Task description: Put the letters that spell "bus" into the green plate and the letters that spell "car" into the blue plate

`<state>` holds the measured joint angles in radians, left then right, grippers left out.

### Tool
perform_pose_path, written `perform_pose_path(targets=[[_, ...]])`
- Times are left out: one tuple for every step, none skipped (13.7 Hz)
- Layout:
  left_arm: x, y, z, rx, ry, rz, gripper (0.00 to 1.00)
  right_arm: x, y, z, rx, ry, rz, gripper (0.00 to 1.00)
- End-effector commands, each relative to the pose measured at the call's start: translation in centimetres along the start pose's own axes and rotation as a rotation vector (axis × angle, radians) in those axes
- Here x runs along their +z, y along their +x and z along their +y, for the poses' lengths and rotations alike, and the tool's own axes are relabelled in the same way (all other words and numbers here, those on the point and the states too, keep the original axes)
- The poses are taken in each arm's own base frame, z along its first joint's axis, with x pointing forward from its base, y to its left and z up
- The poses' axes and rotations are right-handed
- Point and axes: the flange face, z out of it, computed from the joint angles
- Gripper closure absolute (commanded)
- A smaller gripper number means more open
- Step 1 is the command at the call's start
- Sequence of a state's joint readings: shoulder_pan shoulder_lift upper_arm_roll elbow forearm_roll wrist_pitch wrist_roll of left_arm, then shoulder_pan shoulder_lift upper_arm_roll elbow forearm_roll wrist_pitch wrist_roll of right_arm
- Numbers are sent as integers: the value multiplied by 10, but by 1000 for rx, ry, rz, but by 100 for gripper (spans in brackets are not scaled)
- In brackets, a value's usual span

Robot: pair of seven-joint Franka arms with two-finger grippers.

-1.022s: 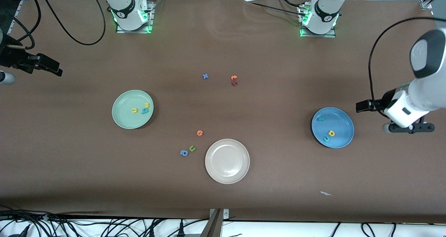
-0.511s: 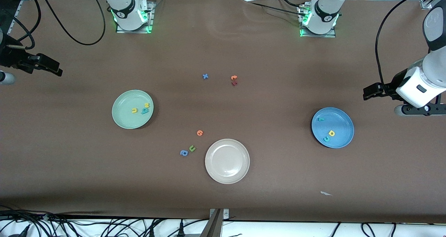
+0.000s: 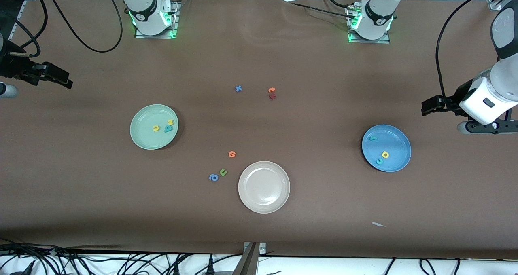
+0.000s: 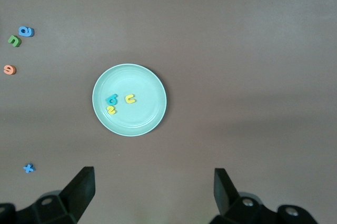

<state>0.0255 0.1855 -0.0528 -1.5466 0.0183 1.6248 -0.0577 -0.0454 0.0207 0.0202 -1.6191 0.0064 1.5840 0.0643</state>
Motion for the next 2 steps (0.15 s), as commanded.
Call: perform_pose_path(targets=[[-5, -8, -1, 15, -23, -4, 0, -6, -5, 0, -5, -1, 1, 0], [-5, -8, -1, 17, -23, -4, 0, -6, -5, 0, -5, -1, 1, 0]])
